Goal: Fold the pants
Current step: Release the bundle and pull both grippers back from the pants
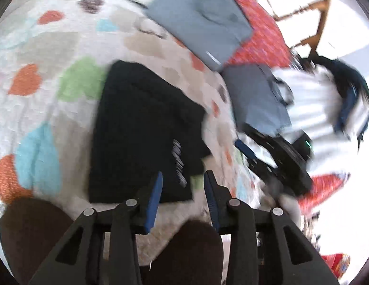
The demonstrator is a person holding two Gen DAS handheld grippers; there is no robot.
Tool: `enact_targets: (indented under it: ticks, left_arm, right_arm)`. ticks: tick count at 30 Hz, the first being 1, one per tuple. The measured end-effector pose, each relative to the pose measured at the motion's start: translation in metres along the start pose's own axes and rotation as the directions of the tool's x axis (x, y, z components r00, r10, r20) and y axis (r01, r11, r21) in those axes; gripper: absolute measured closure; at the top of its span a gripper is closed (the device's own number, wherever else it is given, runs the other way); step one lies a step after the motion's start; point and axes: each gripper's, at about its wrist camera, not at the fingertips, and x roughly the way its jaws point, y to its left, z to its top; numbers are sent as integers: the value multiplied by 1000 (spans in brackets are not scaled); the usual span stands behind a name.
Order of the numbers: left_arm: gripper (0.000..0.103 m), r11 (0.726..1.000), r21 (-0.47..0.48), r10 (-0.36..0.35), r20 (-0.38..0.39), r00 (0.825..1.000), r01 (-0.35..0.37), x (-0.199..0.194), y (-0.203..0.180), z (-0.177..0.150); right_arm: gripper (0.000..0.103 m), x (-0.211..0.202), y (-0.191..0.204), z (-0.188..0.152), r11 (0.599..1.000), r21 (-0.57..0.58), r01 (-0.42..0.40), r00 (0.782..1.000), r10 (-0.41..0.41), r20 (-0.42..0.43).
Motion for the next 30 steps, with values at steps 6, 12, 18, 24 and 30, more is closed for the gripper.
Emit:
enact_targets:
  ticks: [6, 12, 18, 24, 30]
  left_arm:
    - [69, 993, -28, 111, -23, 993, -112, 28, 37, 13]
    - [69, 995, 19, 103, -28, 994, -103, 38, 44, 11]
    - [68, 996, 63, 63, -38, 997, -60, 26, 33, 21]
    - [67, 992, -23, 127, 43, 991, -127, 27, 49, 76]
    - [66, 929, 45, 369, -18, 929, -368, 82, 52, 103]
  right_arm:
    - [45, 66, 28, -34, 964, 66, -257, 945, 265, -189]
    - [49, 95, -9, -60, 961, 188, -202, 959, 233, -160]
    - [50, 95, -29, -57, 913, 300, -277, 936, 326, -130]
    - [53, 90, -32, -59, 918, 252, -306, 933, 341, -111]
    - [52, 88, -18, -61, 955, 143, -258, 953, 276, -124]
